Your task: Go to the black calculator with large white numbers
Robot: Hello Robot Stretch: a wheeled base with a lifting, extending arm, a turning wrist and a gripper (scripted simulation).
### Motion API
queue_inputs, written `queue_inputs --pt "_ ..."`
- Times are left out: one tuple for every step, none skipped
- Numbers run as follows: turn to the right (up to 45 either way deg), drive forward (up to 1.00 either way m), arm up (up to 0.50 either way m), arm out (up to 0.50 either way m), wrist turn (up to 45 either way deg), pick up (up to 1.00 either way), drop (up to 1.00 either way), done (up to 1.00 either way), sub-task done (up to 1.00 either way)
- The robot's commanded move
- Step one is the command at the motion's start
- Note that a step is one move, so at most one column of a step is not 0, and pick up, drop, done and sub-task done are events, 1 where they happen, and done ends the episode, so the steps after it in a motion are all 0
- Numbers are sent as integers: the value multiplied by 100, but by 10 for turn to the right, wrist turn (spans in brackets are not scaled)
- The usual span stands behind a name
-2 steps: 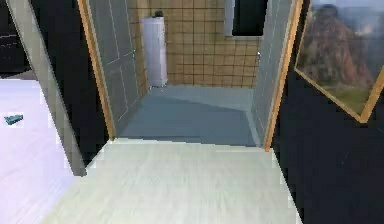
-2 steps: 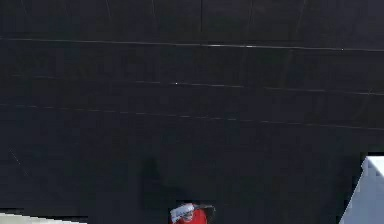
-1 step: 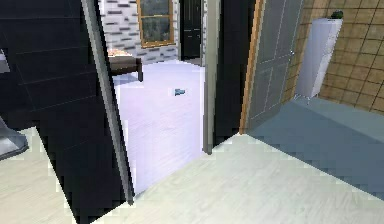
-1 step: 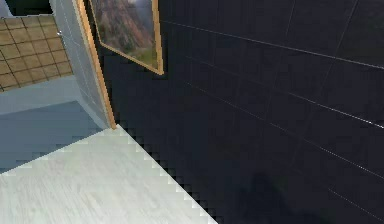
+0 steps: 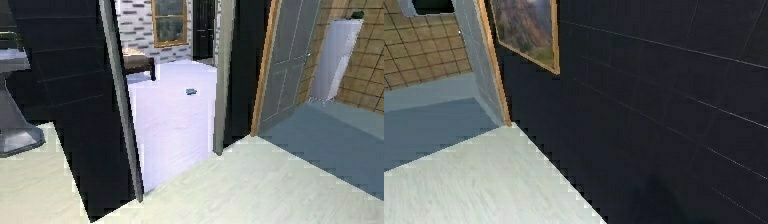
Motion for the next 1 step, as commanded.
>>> queue_inputs --pt "0 15 0 0 0 0 0 0 0"
